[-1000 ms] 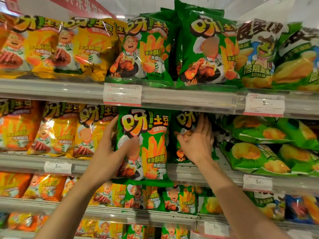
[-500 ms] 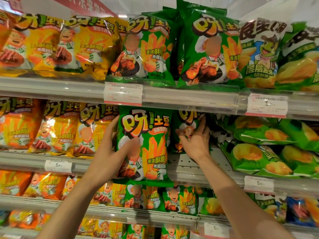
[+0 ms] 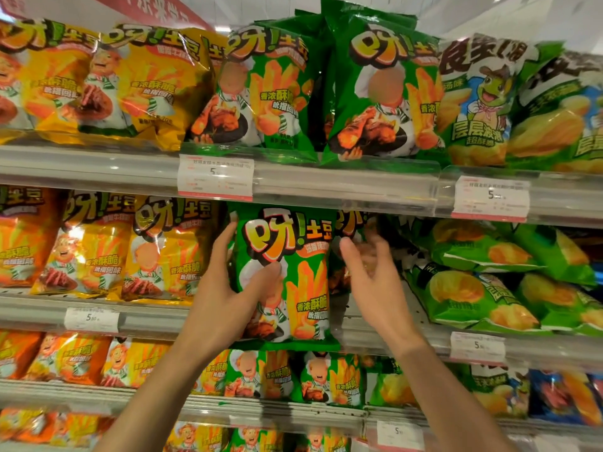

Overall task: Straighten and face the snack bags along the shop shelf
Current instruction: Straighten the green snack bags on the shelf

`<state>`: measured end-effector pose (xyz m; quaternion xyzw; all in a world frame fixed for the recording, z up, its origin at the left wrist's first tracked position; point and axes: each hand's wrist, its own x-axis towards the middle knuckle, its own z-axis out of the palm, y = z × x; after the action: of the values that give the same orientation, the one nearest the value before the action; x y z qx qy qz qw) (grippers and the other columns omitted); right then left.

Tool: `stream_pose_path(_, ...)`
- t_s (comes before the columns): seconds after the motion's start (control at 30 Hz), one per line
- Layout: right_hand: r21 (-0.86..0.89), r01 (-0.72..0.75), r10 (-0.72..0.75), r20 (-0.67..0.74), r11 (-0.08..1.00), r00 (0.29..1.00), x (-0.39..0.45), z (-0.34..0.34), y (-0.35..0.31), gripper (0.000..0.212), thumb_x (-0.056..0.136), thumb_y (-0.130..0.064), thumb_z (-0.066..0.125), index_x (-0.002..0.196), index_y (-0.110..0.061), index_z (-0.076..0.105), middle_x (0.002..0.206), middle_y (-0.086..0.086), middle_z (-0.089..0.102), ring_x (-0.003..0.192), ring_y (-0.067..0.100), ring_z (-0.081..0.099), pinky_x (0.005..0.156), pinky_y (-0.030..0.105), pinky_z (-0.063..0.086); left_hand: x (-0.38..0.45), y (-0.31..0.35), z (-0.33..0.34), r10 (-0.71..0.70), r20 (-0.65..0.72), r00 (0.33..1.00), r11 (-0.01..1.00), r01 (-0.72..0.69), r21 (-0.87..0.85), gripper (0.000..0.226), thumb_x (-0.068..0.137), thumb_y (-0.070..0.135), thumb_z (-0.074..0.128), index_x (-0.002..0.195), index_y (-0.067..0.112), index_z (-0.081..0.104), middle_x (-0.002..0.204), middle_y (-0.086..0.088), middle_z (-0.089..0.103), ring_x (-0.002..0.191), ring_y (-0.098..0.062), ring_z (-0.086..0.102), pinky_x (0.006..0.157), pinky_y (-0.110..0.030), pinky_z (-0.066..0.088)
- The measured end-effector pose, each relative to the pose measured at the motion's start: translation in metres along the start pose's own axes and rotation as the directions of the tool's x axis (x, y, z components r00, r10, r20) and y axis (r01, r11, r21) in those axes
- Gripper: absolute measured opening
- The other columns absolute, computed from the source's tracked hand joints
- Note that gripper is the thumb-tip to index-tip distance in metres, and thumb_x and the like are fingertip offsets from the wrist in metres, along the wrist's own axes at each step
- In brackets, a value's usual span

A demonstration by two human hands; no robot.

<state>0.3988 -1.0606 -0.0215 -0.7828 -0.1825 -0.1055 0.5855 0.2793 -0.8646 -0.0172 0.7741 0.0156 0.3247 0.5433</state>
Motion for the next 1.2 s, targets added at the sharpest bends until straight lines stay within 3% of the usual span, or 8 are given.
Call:
stream_pose_path(0.1,0.063,-0.041,0.034,0.118,0.997,0.992,-0.009,0.015,-0.004,0.040,0.075,-0.090,0.047,0.107,-0.066,0.043,0.105,-0.040,0.059,0.102,-0.018,0.057,0.079,0.011,0.047,0.001,0.004,0.025,0.011,0.011,1.000,0.998,-0.011,0.057,0.081,0.080,0.069,0.066,0.144,0.061,0.018,0.121,0.049,0.051,0.115,0.009,0.059,0.088,-0.020,0.052)
stream_pose_path(0.17,0.086,-0.065,0.055,0.117,0.994,0.992,-0.005,0.015,-0.003,0.041,0.078,-0.081,0.056,0.111,-0.061,0.043,0.098,-0.050,0.055,0.100,-0.025,0.053,0.073,0.004,0.041,0.004,0.004,0.034,0.000,0.043,0.999,0.991,-0.006,0.133,0.092,0.075,0.082,0.059,0.150,0.056,0.013,0.143,0.031,0.045,0.130,-0.001,0.050,0.103,-0.032,0.047)
stream_pose_path(0.23,0.099,-0.074,0.066,0.083,0.992,0.994,0.003,0.006,-0.001,0.052,0.082,-0.072,0.062,0.125,-0.049,0.044,0.097,-0.049,0.055,0.099,-0.022,0.053,0.068,0.001,0.038,0.009,0.002,0.033,-0.006,0.076,0.997,0.984,-0.008,0.179,0.092,0.074,0.088,0.051,0.151,0.055,0.014,0.145,0.025,0.040,0.130,0.004,0.042,0.102,-0.028,0.041)
stream_pose_path(0.37,0.047,0.011,-0.008,-0.060,0.999,0.998,0.023,-0.015,-0.004,0.069,0.091,-0.057,0.063,0.149,-0.030,0.036,0.117,-0.030,0.054,0.108,-0.002,0.054,0.079,0.007,0.035,0.020,-0.011,0.021,0.150,-0.072,0.986,0.924,-0.114,0.365,0.069,0.089,0.066,0.053,0.147,0.030,0.041,0.141,0.007,0.046,0.129,-0.008,0.043,0.104,-0.037,0.043)
stream_pose_path(0.5,-0.155,0.066,-0.085,-0.120,0.986,0.989,0.023,-0.012,0.000,0.072,0.099,-0.053,0.048,0.157,-0.021,0.022,0.153,0.005,0.042,0.140,0.024,0.039,0.111,0.036,0.036,0.028,-0.032,0.018,0.173,-0.170,0.970,0.859,-0.064,0.508,0.062,0.093,0.059,0.055,0.140,0.019,0.049,0.157,-0.013,0.026,0.147,-0.029,0.019,0.117,-0.051,0.028)
stream_pose_path(0.77,-0.376,0.129,-0.168,-0.073,0.918,0.983,-0.017,0.007,0.019,0.105,0.078,-0.090,0.039,0.153,-0.043,-0.016,0.166,-0.009,0.001,0.153,0.023,0.013,0.118,0.047,0.024,0.023,-0.063,0.021,0.157,-0.075,0.985,0.879,-0.105,0.464,0.073,0.092,0.069,0.050,0.155,0.044,0.020,0.168,0.007,-0.005,0.155,-0.023,0.005,0.116,-0.043,0.026)
stream_pose_path(1.0,-0.374,0.130,-0.155,-0.037,0.918,0.987,0.005,0.007,0.027,0.115,0.072,-0.090,0.038,0.157,-0.032,-0.013,0.164,0.002,0.007,0.151,0.028,0.016,0.118,0.048,0.028,0.031,-0.061,0.025,0.170,-0.042,0.985,0.862,-0.128,0.491,0.075,0.094,0.066,0.050,0.157,0.045,0.014,0.168,0.006,-0.004,0.155,-0.023,0.005,0.101,-0.031,0.030)
stream_pose_path(1.2,-0.375,0.112,-0.139,-0.046,0.920,0.989,0.004,0.007,0.036,0.114,0.073,-0.090,0.040,0.157,-0.033,-0.012,0.163,0.002,0.008,0.152,0.027,0.014,0.119,0.050,0.028,0.036,-0.063,0.027,0.196,-0.026,0.980,0.853,-0.158,0.498,0.072,0.095,0.060,0.054,0.155,0.043,0.019,0.167,0.004,-0.001,0.155,-0.023,0.006,0.110,-0.037,0.030)
